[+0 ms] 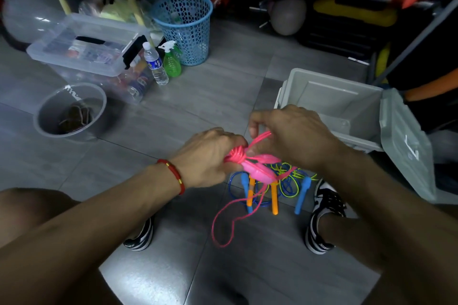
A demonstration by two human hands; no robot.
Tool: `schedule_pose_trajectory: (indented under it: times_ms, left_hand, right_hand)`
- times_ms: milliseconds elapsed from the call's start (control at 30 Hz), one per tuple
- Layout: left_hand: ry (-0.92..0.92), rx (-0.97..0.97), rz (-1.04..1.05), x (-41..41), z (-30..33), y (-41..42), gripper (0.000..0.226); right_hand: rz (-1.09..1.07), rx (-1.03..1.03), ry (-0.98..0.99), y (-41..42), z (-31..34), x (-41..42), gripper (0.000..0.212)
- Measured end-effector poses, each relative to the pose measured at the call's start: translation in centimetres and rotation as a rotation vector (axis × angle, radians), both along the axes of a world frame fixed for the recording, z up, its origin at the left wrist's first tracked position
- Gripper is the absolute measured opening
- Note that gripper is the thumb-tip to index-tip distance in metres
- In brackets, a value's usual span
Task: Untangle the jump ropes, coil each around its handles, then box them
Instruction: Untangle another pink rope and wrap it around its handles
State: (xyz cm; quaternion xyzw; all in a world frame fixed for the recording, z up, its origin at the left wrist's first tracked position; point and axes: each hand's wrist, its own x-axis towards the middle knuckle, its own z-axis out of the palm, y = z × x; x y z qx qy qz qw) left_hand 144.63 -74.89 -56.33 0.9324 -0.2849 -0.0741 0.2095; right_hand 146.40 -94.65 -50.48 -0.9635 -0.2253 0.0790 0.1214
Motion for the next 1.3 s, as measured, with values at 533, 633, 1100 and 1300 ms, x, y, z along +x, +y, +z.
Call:
schedule_pose_trajectory:
  times_ms: [533, 633, 1100, 1300]
  left_hand:
    - [0.354, -0.322, -0.103, -2.2, 4.2, 0.5, 0.067]
    - [0.476, -0.506, -0.059, -2.7, 4.5, 0.5, 0.072]
    - [0.281, -0.624, 0.499, 0.8, 0.2, 2.8, 0.051]
    - [-0.038, -0.411, 0.509, 0.4, -0.3, 1.7, 0.044]
  right_hand:
    - [0.142, 0.699, 0.597, -1.9, -2.4, 2.5, 0.023]
    - [0.069, 0.794, 0.679, -2.3, -4.1, 2.4, 0.002]
    - [-0.229, 0.848, 0.614, 3.2, -5.6, -2.5, 0.031]
    - [-0.434, 0.787, 0.504, 4.2, -4.5, -2.7, 0.029]
